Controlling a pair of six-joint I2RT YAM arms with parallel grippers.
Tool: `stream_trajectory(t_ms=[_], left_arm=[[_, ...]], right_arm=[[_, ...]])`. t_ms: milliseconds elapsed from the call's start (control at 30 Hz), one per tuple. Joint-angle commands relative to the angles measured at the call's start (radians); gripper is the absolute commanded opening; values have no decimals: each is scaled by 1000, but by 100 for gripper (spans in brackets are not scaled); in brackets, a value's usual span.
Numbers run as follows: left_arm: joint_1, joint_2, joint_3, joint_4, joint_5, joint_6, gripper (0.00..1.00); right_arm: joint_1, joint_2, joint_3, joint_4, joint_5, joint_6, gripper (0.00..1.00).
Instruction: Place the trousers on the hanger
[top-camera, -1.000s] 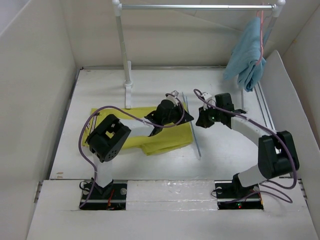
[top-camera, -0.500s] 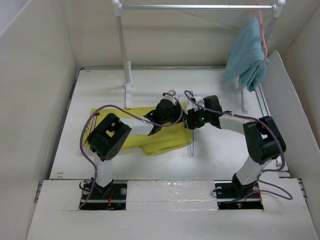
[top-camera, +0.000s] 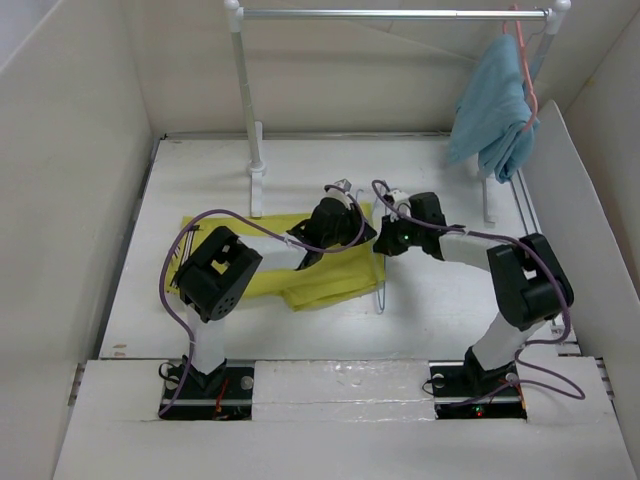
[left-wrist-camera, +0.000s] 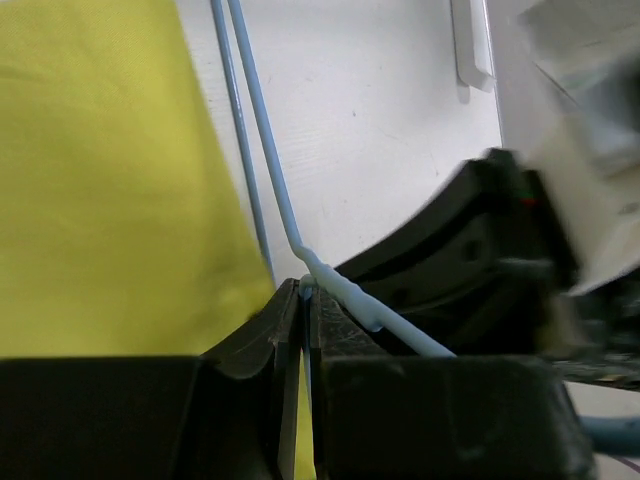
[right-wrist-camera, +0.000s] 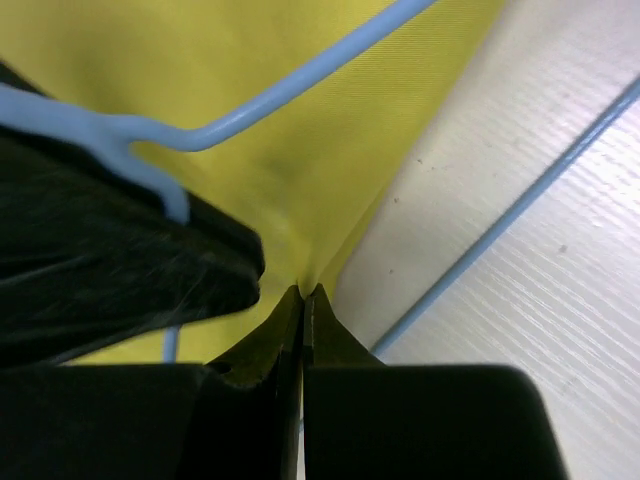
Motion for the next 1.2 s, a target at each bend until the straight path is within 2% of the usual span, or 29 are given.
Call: stream_trajectory(t_ms=[0,200,300,367,533,667,767,867,1033,1167], left_arm=[[18,-11,-13,-109,-36,56,0],[54,-80,-66,-152,-76,94,0],[88,-125,-118,-152,-85,85,0],[104,-164,-157,-150,-90,85,0],[142,-253,-227,-182,-134,90,0],[142,-290,-230,-219,-182,78,0],[142,-307,-234,-239,-182,102,0],[142,-326,-235,-285,-191,124,0],[99,-367,-223,-353,-268,145,0],[99,-376,-220,-314,-240,118,0]], right_arm=[[-57,-118,21,39,-62,17,0],[-207,-307,40,-75,-98,-4,0],[-281,-368,23,-185,-113,-44,0],[-315,-393,-11,-228,-112,-88,0],[-427,-477,-168,-219,-150,-81,0],[-438,-497,-219,-210,-132,-77,0],[-502,-497,-245,-170,-118,-64,0],[-568,-433,-215,-141,-194,-63,0],[-568,-393,-121,-141,-204,-63,0],[-539,-344,-126,-162,-196,-84,0]])
